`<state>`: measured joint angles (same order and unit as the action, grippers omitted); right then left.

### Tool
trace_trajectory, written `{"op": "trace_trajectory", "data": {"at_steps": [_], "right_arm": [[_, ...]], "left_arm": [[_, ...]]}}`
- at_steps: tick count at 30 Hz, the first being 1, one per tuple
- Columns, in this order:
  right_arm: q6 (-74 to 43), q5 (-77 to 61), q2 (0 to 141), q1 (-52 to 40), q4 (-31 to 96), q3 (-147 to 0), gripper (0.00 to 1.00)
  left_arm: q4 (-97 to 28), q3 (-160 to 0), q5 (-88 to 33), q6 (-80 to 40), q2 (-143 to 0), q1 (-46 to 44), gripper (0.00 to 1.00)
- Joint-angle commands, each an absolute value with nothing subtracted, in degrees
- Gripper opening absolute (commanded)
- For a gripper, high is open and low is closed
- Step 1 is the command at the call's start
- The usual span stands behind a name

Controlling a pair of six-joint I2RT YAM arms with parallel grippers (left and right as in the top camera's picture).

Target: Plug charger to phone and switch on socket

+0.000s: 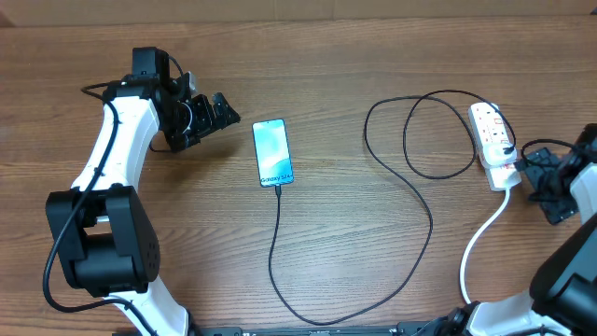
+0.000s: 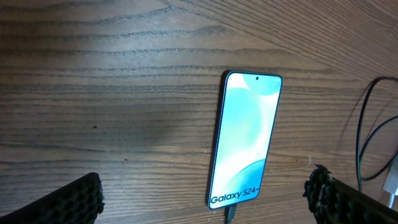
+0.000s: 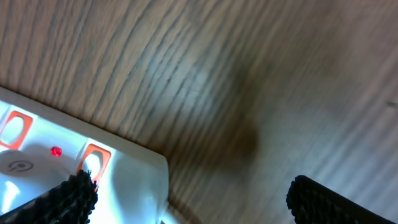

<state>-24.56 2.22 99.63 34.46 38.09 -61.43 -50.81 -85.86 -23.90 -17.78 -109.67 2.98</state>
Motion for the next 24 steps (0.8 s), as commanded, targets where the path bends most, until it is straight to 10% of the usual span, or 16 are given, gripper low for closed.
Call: {"op": "trace_trajectory", "data": {"at_steps": [1,24], "right_arm": [[-23.0,1.4,101.3,33.4,36.4,-61.0,0.98],[-20.9,3.1,102.8,31.1,33.3,-59.9,0.99]], "left_arm": [[-50.8,-86.3,-23.5,-17.1,-109.2,2.5,1.00],[-50.8,-86.3,-23.5,-17.1,-109.2,2.5,1.00]]}}
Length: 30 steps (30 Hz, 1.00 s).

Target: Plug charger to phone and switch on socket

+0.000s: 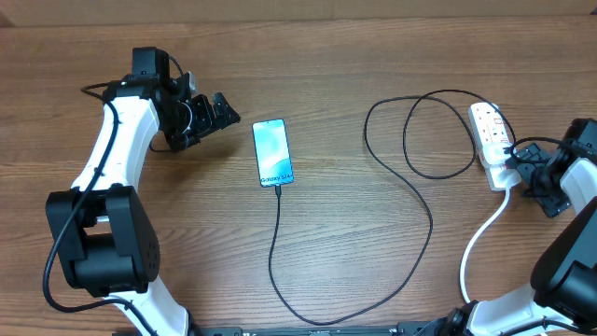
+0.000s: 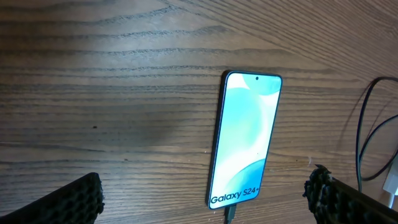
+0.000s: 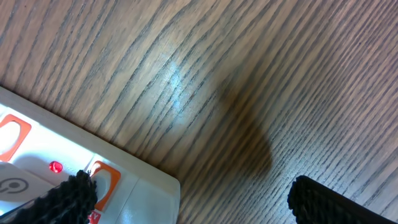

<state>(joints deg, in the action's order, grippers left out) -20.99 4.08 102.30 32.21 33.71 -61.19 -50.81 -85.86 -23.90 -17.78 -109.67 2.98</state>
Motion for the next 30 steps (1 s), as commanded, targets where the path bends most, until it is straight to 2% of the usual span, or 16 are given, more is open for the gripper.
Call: {"op": "trace_trajectory", "data": {"at_steps": [1,6,30], "right_arm": [[-20.9,3.1,102.8,31.1,33.3,-59.9,0.99],[-21.0,2.6,102.8,31.1,34.0,-59.9,0.94],[-21.2,5.1,103.1,31.1,32.8,-58.5,0.91]], "left_arm": [[-50.8,-86.3,-23.5,-17.1,-109.2,2.5,1.00],[-50.8,-86.3,-23.5,-17.1,-109.2,2.5,1.00],[-50.8,-86.3,-23.5,-17.1,-109.2,2.5,1.00]]}}
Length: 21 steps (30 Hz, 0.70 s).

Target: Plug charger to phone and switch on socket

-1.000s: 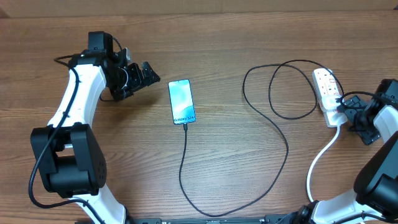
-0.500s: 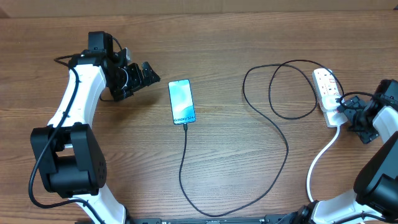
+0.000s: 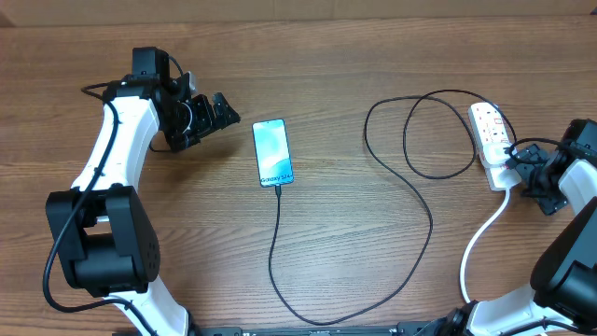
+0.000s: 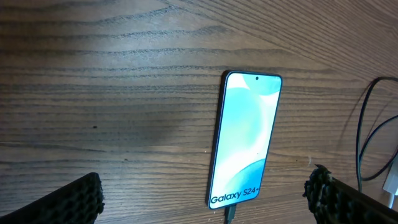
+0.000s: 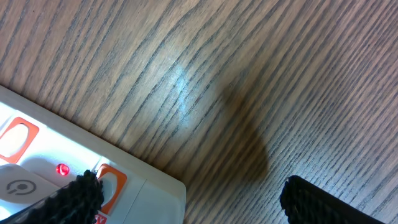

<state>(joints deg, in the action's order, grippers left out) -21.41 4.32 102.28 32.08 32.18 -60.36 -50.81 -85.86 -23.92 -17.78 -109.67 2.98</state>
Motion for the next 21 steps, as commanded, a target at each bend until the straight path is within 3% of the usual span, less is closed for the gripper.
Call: {"op": "trace_trajectory", "data": {"at_steps": [1,21], "right_arm": [[-21.2,5.1,103.1,31.1,32.8,-58.5,0.90],[-21.6,5.1,106.5,31.2,33.5,-58.5,0.90]], "left_arm": [[-50.8,-86.3,-23.5,-17.1,-109.2,2.5,1.00],[-50.8,-86.3,-23.5,-17.1,-109.2,2.5,1.00]]}}
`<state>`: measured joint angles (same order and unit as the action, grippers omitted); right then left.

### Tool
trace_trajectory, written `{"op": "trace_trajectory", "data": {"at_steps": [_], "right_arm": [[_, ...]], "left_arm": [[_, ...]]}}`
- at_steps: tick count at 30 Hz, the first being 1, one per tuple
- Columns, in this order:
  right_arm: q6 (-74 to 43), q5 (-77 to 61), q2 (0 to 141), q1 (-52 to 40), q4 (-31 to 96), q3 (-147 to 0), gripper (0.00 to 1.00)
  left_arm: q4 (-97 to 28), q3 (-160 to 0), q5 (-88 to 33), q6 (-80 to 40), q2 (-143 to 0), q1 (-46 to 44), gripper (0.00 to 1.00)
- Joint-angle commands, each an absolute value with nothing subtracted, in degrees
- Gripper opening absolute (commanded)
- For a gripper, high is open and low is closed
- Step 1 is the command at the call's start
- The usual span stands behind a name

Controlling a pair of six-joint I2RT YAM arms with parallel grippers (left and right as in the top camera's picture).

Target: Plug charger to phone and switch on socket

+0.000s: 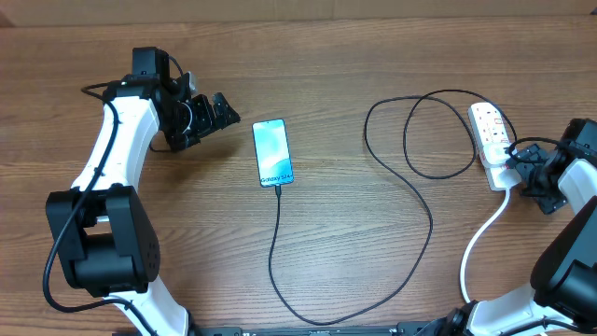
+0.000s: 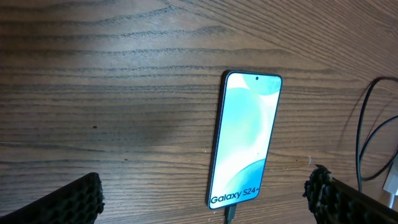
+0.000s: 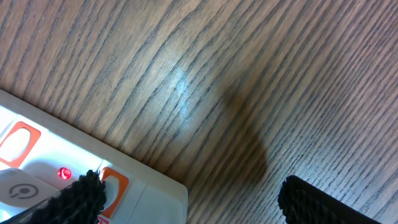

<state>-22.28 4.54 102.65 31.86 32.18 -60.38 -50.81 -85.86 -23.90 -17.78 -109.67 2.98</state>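
Note:
The phone (image 1: 272,153) lies screen up on the table, its blue screen (image 2: 244,138) lit, with the black charger cable (image 1: 278,245) plugged into its bottom end (image 2: 229,214). The cable loops across to the white power strip (image 1: 492,140) at the right edge. My left gripper (image 1: 220,110) hangs open left of the phone, holding nothing. My right gripper (image 1: 522,168) is open at the strip's near end, one fingertip (image 3: 84,193) over an orange switch (image 3: 112,185). A red light (image 3: 62,173) glows on the strip (image 3: 37,168).
The strip's thick white cord (image 1: 480,245) runs down toward the table's front edge. Wide loops of the black cable (image 1: 424,131) lie between the phone and the strip. Bare wooden tabletop (image 1: 373,280) surrounds them.
My right gripper has edged very slightly along the strip's end; the fingertip still lies over the orange switch. The left gripper, phone and cable are unchanged.
The phone lay with the cable plugged in and the left gripper open beside it throughout. My right gripper was off the strip's near end, then moved in against it with one finger at the orange switch, and has stayed there, the red light glowing.

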Motion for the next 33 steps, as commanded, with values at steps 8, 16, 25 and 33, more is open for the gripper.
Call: {"op": "trace_trajectory", "data": {"at_steps": [8,16,25,33], "right_arm": [[-22.7,5.1,106.6,31.2,34.8,-58.5,0.89],[-22.7,5.1,109.7,31.2,34.8,-58.5,0.90],[-22.6,5.1,110.9,31.2,35.0,-59.9,0.93],[-22.0,1.1,109.1,31.1,39.8,-64.2,0.95]], "left_arm": [[-50.8,-86.3,-23.5,-17.1,-109.2,2.5,1.00],[-50.8,-86.3,-23.5,-17.1,-109.2,2.5,0.99],[-50.8,-86.3,-23.5,-17.1,-109.2,2.5,1.00],[-50.8,-86.3,-23.5,-17.1,-109.2,2.5,1.00]]}}
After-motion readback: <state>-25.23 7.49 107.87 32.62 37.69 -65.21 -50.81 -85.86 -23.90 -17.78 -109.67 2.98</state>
